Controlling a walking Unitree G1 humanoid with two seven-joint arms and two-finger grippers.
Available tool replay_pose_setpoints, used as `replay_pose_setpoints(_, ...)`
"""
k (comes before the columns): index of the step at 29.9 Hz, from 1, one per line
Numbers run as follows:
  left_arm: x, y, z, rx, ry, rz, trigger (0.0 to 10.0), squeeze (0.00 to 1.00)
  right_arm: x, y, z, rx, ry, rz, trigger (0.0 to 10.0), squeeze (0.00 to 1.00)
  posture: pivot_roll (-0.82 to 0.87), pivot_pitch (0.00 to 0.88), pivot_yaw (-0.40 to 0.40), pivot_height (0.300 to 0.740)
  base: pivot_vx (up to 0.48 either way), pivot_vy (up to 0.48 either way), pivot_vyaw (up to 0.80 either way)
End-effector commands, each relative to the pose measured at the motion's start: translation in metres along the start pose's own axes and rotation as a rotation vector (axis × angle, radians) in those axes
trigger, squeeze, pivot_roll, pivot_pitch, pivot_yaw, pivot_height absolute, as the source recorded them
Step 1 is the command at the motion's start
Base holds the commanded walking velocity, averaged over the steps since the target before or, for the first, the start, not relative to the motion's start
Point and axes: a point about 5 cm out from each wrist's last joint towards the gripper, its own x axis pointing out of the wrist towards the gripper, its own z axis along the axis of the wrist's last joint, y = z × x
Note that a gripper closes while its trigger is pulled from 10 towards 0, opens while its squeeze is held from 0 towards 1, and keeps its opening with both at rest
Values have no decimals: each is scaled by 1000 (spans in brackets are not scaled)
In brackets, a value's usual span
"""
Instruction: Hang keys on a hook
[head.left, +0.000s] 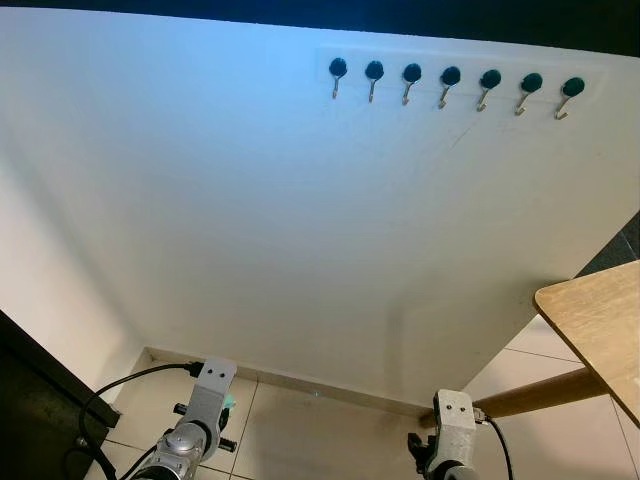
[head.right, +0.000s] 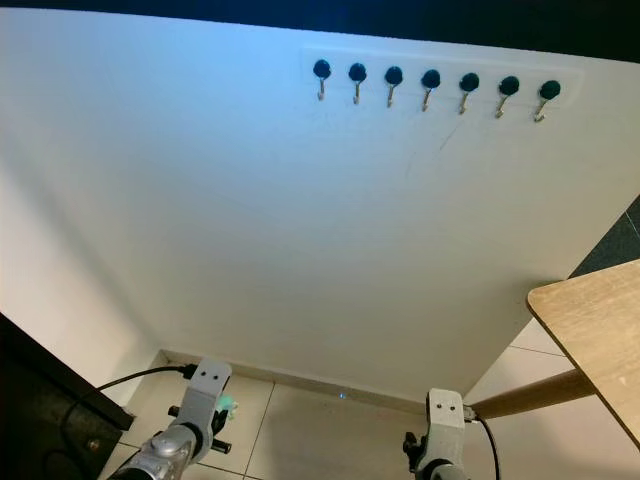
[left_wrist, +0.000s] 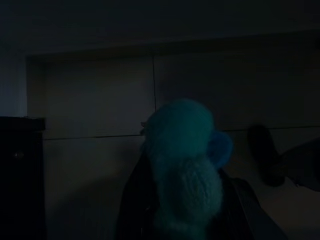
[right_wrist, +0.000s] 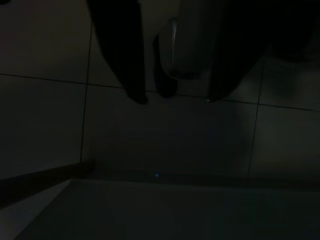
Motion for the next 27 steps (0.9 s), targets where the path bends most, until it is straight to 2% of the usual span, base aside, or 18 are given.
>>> replay_pose_setpoints(1,1,-3,1,-20,-3,0,10000,0,0,1,-1,-14,13,-4,8118,1000,55,3,-27,740,0,0,0)
replay_pose_setpoints(2,1,-3,1,-23,-3,1,10000,0,0,1,-1,-13,14,-3,8118,1000,55,3,-27,740,0,0,0)
replay_pose_setpoints(3,1,-3,1,-24,-3,2,10000,0,0,1,-1,-11,15,-4,2078,1000,59,0,-28,740,0,0,0)
replay_pose_setpoints(6,1,-3,2,-24,-3,2,10000,0,0,0,-1,-10,15,-4,2078,1000,60,0,-28,740,0,0,0)
replay_pose_setpoints(7,0,0,1,-24,-2,8,10000,0,1,2,0,-1,12,-1,0,0,59,0,-22,740,0,0,0)
replay_pose_setpoints(12,-1,4,-2,-45,5,18,10000,0,1,3,1,34,-2,-15,0,0,70,0,2,740,0,0,0)
replay_pose_setpoints(19,-2,16,1,-102,-12,66,10000,0,1,9,-1,19,4,15,0,0,91,0,-32,740,0,0,0)
replay_pose_setpoints(20,-2,16,1,-100,-13,66,10000,0,1,9,-1,16,9,22,549,0,99,0,-35,740,0,0,0)
replay_pose_setpoints(22,-3,16,0,-97,-13,64,10000,0,1,9,-2,13,14,30,549,0,100,0,-34,740,0,0,0)
replay_pose_setpoints(23,-3,15,-2,-93,-11,61,10000,0,1,8,-2,0,17,23,5804,0,100,0,-33,740,0,0,0)
replay_pose_setpoints(24,-3,14,-3,-88,-10,57,10000,0,1,7,-2,-1,17,15,10000,0,97,0,-36,740,0,0,0)
replay_pose_setpoints(27,-3,13,-5,-77,-8,52,10000,0,1,5,-2,1,16,2,10000,0,95,0,-42,740,0,0,0)
